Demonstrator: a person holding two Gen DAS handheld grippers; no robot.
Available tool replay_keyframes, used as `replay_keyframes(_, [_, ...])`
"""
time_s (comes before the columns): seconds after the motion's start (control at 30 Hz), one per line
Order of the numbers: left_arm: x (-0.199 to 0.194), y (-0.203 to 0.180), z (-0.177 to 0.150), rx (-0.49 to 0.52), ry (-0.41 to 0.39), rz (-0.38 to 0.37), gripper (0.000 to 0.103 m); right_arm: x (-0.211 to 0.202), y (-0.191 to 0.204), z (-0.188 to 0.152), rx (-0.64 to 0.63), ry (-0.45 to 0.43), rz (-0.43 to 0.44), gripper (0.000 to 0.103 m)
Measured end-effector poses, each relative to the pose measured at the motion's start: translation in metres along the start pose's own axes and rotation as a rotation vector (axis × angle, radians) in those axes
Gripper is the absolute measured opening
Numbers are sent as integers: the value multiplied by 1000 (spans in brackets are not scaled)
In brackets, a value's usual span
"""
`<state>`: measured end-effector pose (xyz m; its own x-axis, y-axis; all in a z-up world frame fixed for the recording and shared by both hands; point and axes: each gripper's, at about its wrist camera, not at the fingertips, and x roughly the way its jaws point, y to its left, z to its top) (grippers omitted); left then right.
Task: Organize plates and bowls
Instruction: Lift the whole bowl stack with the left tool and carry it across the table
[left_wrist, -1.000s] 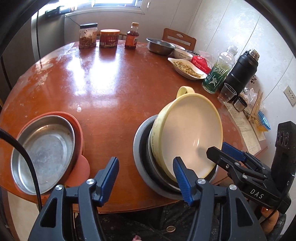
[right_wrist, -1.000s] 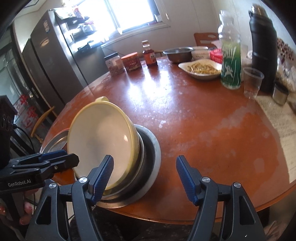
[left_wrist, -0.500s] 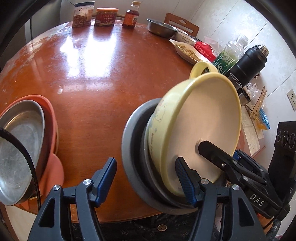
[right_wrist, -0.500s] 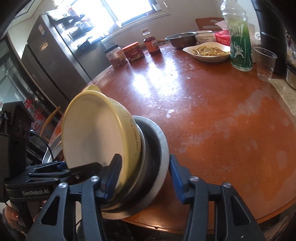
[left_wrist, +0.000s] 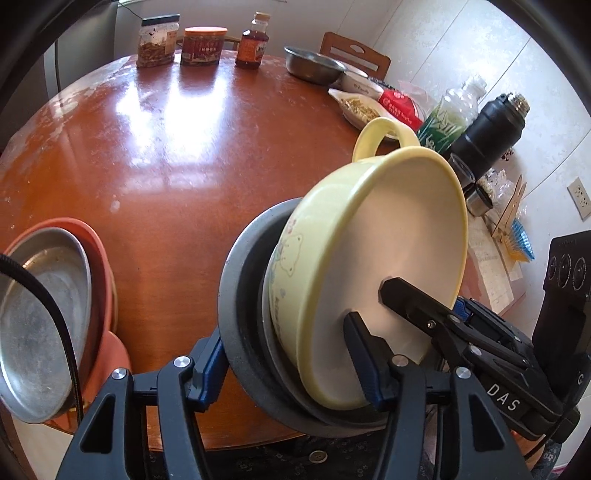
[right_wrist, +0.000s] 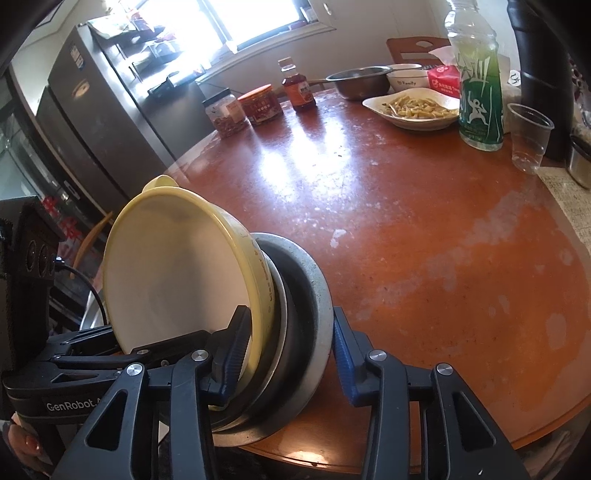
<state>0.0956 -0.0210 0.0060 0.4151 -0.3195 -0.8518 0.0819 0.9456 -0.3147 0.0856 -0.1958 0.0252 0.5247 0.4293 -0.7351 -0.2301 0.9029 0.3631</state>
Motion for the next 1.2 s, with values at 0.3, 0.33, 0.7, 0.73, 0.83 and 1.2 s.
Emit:
replay_keyframes(0.3, [-46,25,10,-37,-87,17,58,-10,48,26,-75,-48,35,44])
replay_keyframes(0.33, [-51,31,12,-44,-94,23,58,-9,55,28,-82,-49,41,44])
replay_keyframes(0.7, [-100,96,7,-107,-163,94,58,23,129,45,-156,-32,111,44])
replay_keyframes(0.73, [-103,101,6,-111,-169,100,58,26,135,46,-163,-29,117,44])
replay_keyframes(0.83, [-113,113,4,-129,-184,117,58,35,153,49,-186,-18,133,44])
replay_keyframes(1.2, [-133,155,-2,-184,-198,128,58,58,195,53,-253,11,157,45])
